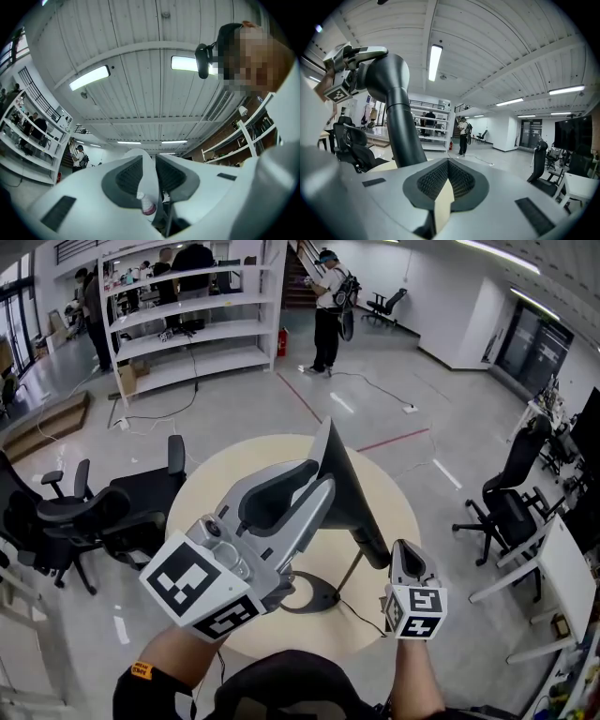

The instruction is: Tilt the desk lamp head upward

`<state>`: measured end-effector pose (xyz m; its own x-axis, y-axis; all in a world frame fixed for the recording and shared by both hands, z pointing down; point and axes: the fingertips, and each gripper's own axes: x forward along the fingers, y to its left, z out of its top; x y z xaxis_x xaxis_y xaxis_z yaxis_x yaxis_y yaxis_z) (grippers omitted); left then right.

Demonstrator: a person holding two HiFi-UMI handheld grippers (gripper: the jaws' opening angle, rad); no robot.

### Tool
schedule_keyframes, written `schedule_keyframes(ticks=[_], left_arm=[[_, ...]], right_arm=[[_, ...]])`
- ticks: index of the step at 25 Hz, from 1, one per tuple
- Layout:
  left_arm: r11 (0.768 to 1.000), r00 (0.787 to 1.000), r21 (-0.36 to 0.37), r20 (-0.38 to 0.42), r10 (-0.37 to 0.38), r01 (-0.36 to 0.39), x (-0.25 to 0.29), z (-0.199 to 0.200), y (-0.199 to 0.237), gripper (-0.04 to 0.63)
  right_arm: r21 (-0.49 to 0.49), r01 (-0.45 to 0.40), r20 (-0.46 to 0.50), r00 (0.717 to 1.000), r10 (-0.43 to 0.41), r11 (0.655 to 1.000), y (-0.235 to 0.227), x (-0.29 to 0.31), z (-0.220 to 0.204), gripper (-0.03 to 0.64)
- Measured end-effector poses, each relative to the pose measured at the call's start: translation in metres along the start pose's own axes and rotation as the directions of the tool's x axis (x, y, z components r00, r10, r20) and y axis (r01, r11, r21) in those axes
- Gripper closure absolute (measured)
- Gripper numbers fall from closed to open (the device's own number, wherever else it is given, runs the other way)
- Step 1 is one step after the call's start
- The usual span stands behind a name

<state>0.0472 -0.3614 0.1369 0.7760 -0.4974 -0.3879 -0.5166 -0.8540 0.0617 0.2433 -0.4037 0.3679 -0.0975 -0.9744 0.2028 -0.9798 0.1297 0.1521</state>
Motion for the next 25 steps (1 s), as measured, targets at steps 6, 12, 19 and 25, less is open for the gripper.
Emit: schedule_keyframes(ticks=[6,12,19,25], left_arm=[[1.0,1.0,-0.024,0.022,0.001,-0.001,-0.027,0.0,0.009,0.476],[0.998,0.999,-0.05,0.02,0.032,-0.031,-0.053,-0.007,0.021,0.475],[0.99,0.997,-0.123,-0.047,0.065,-0.071,-0.087,-0.044,0.05,0.476],[0.977,0.989,-0.198,-0.142,0.046,-0.074,-0.116,-0.098,0.06,0.476]], right_arm=[[0.001,0.029,-0.008,1.0,-0.029,1.0,0.01,-0.009,-0.002,0.606],[0.005,0.069,-0.021,0.997,-0.069,0.998,0.016,-0.022,-0.007,0.606],[0.002,0.101,-0.043,0.994,-0.1,0.995,0.036,-0.03,-0.011,0.606],[0.014,0.104,-0.074,0.992,-0.103,0.994,0.066,-0.033,-0.023,0.606]])
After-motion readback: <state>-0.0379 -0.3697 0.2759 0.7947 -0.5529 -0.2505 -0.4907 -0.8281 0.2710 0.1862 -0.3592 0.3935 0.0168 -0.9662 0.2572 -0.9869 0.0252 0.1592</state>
